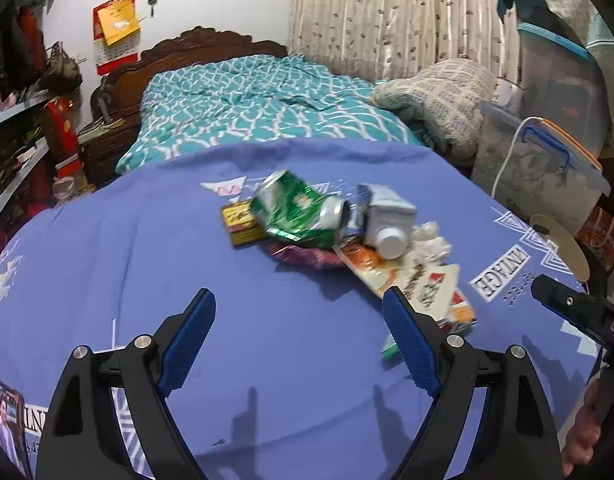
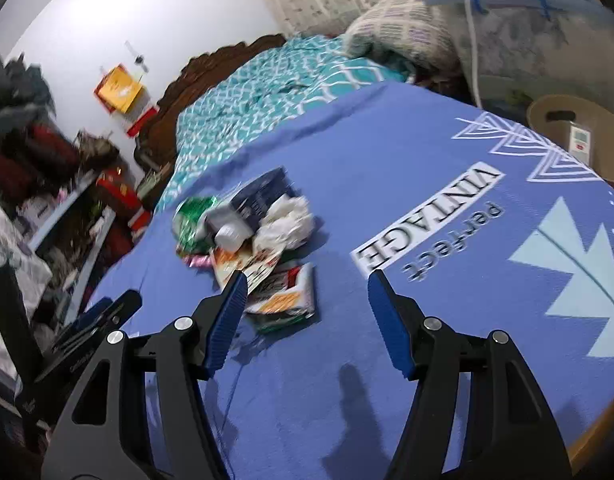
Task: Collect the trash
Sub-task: 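Return both tools open above the remaining trash pile, then grasp the white milk carton with the right tool while the left tool grasps the green can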
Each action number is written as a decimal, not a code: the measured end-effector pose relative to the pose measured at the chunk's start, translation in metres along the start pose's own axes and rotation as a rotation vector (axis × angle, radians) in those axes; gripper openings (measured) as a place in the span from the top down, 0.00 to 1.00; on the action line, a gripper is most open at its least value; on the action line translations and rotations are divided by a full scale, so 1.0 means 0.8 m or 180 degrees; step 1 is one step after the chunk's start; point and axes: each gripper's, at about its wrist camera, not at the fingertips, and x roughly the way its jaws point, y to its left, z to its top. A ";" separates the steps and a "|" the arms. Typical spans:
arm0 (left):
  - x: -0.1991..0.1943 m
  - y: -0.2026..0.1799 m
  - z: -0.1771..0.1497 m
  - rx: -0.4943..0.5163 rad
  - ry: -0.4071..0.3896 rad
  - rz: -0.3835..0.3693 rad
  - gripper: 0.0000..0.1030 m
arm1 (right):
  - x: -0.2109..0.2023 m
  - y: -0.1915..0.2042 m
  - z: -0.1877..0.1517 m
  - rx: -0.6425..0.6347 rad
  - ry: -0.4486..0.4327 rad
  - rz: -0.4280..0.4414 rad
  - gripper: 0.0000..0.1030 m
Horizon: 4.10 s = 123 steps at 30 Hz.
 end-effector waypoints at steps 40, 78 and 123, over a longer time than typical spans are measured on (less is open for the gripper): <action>-0.038 0.062 -0.041 -0.0514 -0.1046 0.0927 0.08 | 0.035 0.044 -0.021 -0.0469 0.0219 0.0031 0.37; 0.078 0.112 0.060 -0.1112 0.0421 -0.0849 0.31 | 0.183 0.061 0.099 -0.0423 0.0774 0.0265 0.43; -0.014 0.181 -0.075 -0.1635 0.0761 -0.1464 0.86 | 0.037 0.116 -0.093 -0.1672 0.0760 0.0826 0.45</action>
